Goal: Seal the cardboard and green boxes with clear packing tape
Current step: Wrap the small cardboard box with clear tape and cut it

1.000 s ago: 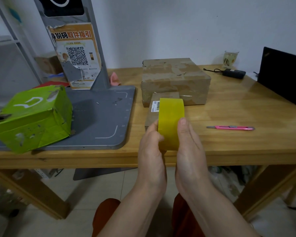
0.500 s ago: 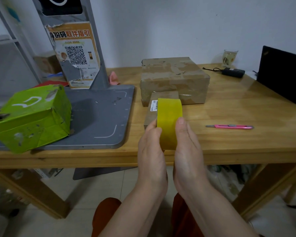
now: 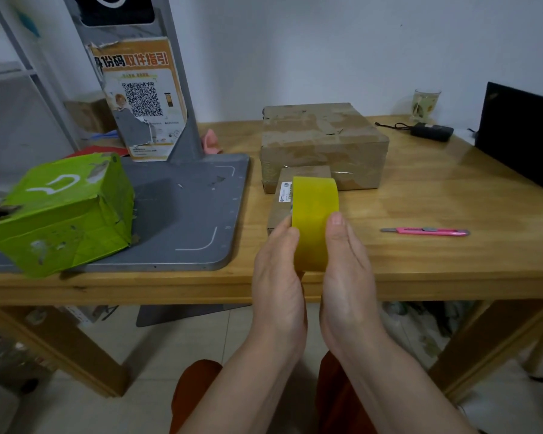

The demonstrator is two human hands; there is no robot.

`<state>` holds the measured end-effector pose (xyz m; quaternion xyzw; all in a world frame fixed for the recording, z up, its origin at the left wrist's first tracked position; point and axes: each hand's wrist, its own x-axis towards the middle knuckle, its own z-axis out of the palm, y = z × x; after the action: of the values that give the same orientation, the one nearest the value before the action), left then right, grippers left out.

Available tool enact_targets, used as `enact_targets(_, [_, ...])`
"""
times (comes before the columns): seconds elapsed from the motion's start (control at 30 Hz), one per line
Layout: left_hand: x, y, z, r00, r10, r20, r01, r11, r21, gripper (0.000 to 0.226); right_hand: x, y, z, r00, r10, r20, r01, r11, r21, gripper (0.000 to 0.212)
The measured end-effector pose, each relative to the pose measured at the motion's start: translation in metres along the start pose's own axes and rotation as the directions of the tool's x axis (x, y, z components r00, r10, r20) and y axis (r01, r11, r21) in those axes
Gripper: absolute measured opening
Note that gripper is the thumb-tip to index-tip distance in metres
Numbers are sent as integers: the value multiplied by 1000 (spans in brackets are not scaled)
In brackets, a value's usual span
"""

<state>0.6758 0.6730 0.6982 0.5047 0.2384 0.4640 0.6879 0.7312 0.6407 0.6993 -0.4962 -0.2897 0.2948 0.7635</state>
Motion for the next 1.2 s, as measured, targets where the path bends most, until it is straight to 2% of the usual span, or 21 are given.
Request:
enact_targets(0.2, [0,1,4,996,66,53,-66,998,2,33,0,2,2,999,-34,-3,34,999,-24,36])
enact_targets(0.37, [1,-1,3,996,80,35,-79,997,-25,32,0,4,2,999,-32,-7,32,999,2,36])
enact_targets(0.63, [-3,1,4,999,36,19,-34,997,-72,29,1,4,0,999,-51,13,52,998,-23,37])
enact_targets(0.8, [-4,5,5,998,52,42,-51,998,-23,45,1,2,0,998,-59,21,60,998,-22,35])
enact_targets(0.97, [-1,3,5,999,25,39,-22,997,-80,30,1,3,1,997,-70,15,71,997,-32,37])
enact_targets(1.2, [0,7,4,995,13,101,-5,996,-86,34,5,5,4,998,-54,-19,53,997,-61,37])
